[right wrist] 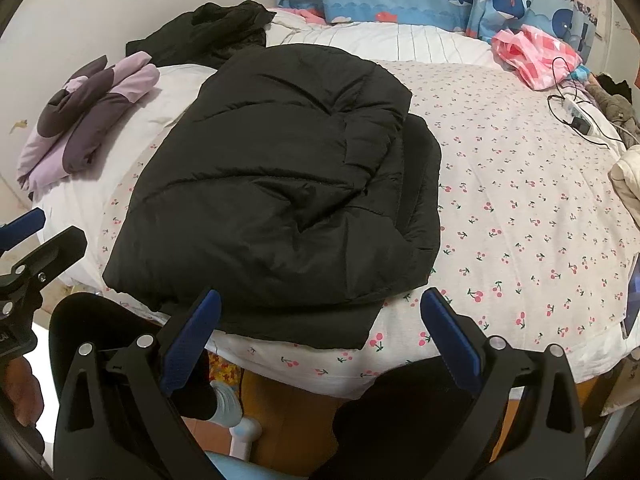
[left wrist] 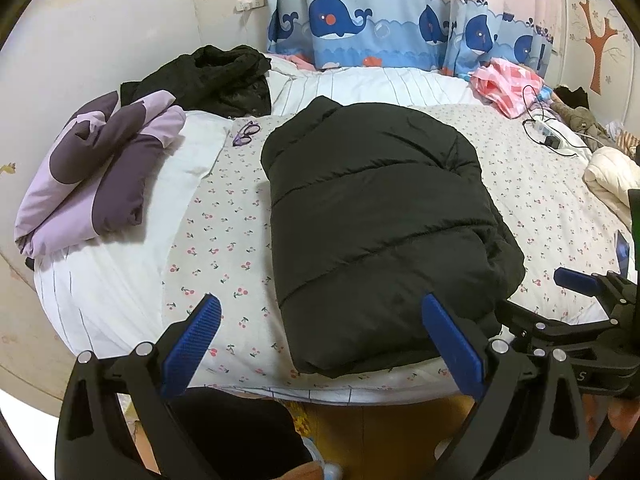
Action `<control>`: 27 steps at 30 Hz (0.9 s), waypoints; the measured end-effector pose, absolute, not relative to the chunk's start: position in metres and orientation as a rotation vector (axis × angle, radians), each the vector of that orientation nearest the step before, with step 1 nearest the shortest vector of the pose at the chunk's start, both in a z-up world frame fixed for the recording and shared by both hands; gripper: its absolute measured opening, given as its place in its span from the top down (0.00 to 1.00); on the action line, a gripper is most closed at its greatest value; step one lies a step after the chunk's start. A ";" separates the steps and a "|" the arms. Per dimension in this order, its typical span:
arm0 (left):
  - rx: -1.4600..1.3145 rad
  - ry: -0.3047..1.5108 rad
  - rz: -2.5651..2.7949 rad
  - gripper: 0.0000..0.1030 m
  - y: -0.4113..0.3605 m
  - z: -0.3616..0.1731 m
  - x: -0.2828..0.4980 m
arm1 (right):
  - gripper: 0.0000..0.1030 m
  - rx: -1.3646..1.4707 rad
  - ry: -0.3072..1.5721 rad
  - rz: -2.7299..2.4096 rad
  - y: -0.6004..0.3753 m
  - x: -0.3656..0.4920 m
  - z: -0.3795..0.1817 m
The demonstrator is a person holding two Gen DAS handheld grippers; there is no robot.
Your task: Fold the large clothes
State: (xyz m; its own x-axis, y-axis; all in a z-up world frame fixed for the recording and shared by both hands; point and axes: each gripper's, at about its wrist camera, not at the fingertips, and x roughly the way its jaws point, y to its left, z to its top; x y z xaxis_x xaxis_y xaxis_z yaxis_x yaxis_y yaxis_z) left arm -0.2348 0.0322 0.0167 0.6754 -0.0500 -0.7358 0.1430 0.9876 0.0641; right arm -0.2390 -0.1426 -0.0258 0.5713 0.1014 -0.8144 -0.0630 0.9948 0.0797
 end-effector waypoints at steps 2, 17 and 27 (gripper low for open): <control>0.118 0.828 -0.112 0.06 0.031 0.015 -0.234 | 0.06 0.045 0.962 0.099 -0.143 -0.239 -0.027; 0.015 0.913 -0.157 0.06 0.038 -0.003 -0.224 | 0.06 0.048 0.960 0.089 -0.143 -0.238 -0.027; 0.012 0.938 -0.147 0.06 0.040 -0.009 -0.220 | 0.06 0.050 0.933 0.067 -0.144 -0.242 -0.019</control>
